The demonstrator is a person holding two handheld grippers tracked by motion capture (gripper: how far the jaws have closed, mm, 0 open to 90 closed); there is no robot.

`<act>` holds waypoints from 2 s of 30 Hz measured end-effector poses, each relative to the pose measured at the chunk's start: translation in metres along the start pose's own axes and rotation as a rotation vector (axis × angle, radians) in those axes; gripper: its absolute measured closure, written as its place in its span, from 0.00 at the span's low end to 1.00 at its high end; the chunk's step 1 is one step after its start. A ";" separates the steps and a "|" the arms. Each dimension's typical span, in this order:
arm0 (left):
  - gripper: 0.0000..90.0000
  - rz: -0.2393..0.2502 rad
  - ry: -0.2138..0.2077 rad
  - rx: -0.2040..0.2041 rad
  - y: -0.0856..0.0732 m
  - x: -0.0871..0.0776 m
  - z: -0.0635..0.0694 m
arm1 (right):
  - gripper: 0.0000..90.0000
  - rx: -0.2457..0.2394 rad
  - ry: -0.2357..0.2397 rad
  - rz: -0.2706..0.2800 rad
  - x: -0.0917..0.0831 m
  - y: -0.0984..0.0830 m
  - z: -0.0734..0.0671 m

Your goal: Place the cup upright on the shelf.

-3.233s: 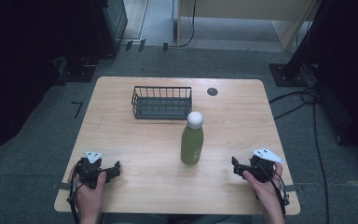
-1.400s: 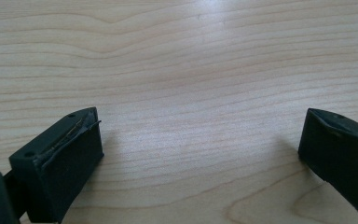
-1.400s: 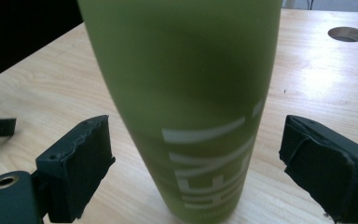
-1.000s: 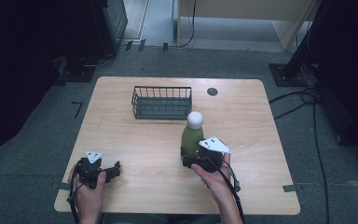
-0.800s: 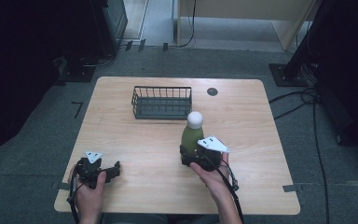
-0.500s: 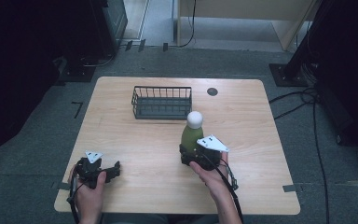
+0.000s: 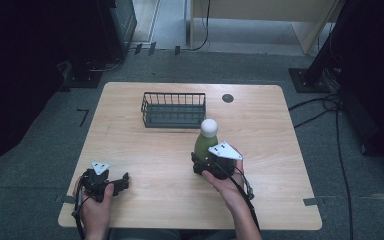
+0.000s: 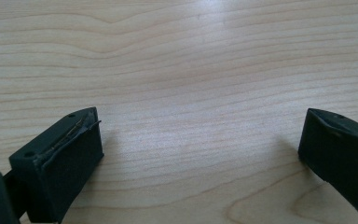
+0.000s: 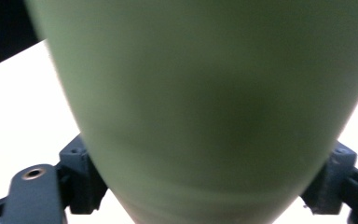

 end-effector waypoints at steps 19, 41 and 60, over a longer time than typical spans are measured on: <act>0.00 0.002 0.000 0.000 0.001 0.001 0.000 | 0.23 -0.007 -0.028 0.035 0.000 0.016 0.001; 0.00 0.003 0.000 -0.004 0.001 0.001 0.000 | 0.23 -0.012 0.004 0.043 0.010 0.067 -0.021; 0.00 0.004 0.001 -0.004 0.001 0.001 0.000 | 0.23 -0.002 0.009 0.077 0.033 0.110 -0.033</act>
Point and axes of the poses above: each handheld gripper's, and its own axes: x roughly forward along the jaws, y roughly out of its top, z roughly to its right, the point moved 7 cm from there along x, roughly forward along the jaws, and after that the axes turned 13 degrees about x, right-handed, at the moved point
